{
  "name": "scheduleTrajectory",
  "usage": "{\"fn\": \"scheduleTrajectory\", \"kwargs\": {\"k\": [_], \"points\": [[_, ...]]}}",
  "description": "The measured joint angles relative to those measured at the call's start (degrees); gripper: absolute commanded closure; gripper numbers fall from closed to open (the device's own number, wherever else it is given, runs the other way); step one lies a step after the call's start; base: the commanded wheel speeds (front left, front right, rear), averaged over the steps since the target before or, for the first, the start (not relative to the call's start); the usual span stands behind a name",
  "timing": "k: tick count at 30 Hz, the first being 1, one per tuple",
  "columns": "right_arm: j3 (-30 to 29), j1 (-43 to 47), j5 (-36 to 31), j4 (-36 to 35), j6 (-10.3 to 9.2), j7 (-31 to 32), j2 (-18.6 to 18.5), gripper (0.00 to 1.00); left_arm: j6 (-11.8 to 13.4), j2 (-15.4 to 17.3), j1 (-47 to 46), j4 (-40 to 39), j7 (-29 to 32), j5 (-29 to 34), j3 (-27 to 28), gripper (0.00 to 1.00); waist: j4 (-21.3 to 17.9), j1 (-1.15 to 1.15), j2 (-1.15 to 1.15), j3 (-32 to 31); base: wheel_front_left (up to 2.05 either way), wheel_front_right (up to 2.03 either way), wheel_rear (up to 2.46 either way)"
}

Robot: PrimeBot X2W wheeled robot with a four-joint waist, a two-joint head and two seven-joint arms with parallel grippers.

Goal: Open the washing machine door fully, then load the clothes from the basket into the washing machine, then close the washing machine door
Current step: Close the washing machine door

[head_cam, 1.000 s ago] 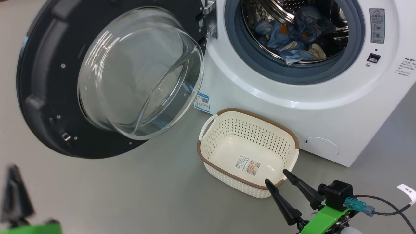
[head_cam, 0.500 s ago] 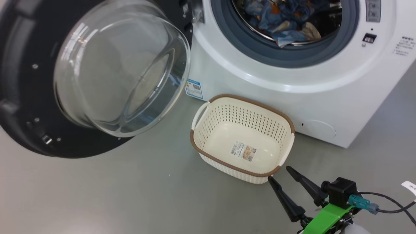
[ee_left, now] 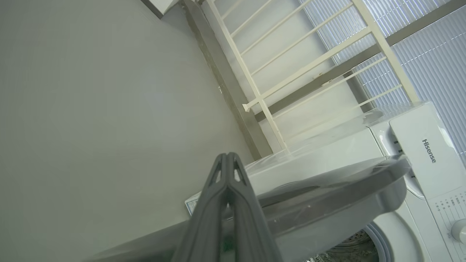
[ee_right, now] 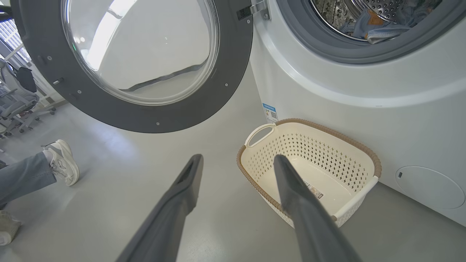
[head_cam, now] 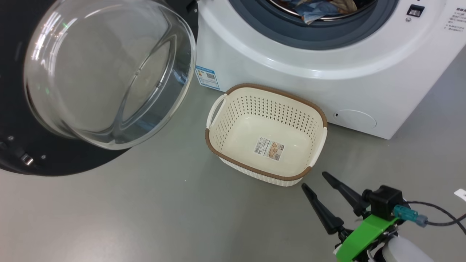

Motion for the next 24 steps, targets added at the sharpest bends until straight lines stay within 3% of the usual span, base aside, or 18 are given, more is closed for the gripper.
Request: {"fn": "scheduleTrajectory", "kwargs": {"k": [11, 24], "points": [[0.0, -1.7, 0.0, 0.1, 0.00, 0.0, -0.5, 0.00, 0.0, 0.9, -1.0, -0.2, 11.6, -1.6, -3.5, 1.00, -0.5, 0.00, 0.00, -0.1, 0.00, 0.00, 0.00], [-1.9, -0.1, 0.0, 0.1, 0.00, 0.0, 0.9, 0.00, 0.0, 2.4, 12.4, -23.0, 30.4, -9.9, -7.9, 1.00, -0.2, -0.01, 0.00, -3.4, 0.00, 0.00, 0.00]]}}
